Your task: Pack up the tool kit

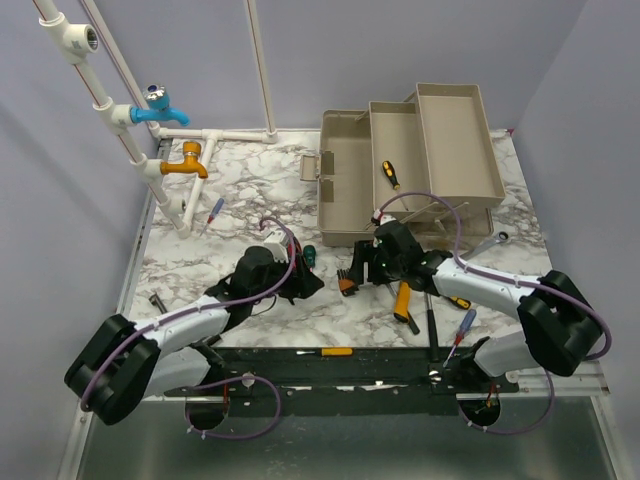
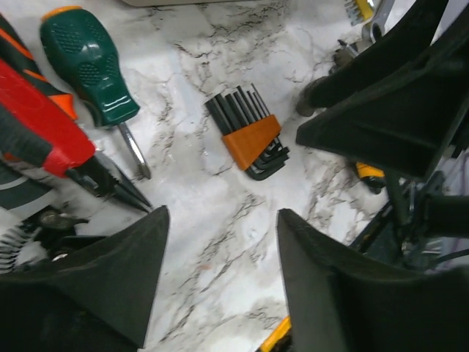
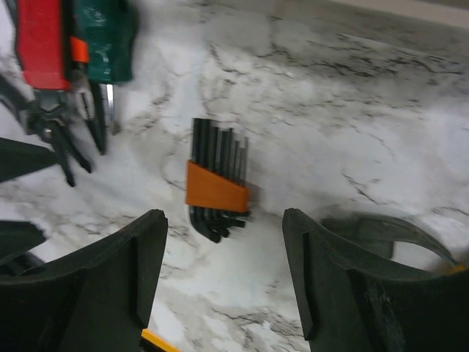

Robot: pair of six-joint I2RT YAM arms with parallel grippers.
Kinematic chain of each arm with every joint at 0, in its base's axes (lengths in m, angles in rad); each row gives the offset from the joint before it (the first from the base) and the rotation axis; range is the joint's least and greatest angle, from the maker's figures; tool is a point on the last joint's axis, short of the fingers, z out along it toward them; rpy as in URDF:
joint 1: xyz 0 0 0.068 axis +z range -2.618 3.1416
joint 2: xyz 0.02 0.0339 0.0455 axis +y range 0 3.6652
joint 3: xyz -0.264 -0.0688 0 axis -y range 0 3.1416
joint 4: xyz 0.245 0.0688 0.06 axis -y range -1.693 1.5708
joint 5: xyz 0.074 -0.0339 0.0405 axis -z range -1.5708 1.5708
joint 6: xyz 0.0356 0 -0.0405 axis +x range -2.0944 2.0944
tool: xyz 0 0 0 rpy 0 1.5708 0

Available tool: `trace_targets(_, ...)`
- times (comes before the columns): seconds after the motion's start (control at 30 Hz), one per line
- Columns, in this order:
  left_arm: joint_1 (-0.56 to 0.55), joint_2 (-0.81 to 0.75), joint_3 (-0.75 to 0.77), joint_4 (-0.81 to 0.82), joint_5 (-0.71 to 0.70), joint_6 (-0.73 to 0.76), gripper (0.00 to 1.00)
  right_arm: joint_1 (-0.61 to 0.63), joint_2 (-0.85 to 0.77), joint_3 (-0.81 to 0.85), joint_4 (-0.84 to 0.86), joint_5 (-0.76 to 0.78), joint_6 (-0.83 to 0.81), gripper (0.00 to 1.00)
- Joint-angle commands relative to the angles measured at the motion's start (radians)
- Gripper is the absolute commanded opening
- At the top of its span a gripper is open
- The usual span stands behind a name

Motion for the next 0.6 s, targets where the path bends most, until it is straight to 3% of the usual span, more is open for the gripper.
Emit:
trace_targets(0.0, -0.027, 0.106, 0.069, 0.064, 0.049, -0.131, 0.52, -0.004, 0.035, -0.021, 0.167, -0.124, 0.052, 0.70)
trace_targets(0.17, -0.071, 0.227, 0.129, 0.017, -0.014, -0.165, 0.34, -0.009, 0.074, -0.041, 0.184, -0.109, 0.065, 0.66)
trace_targets(0.4, -0.076, 0.407, 0.166, 0.079, 0.029, -0.225, 0.01, -0.016, 0.121, -0.063, 0.193, -0.080, 0.082, 0.62)
trace_targets(0.57, -0.077, 0.483, 0.168, 0.126, 0.047, -0.255, 0.00, -0.020, 0.134, -0.097, 0.252, -0.174, 0.100, 0.60)
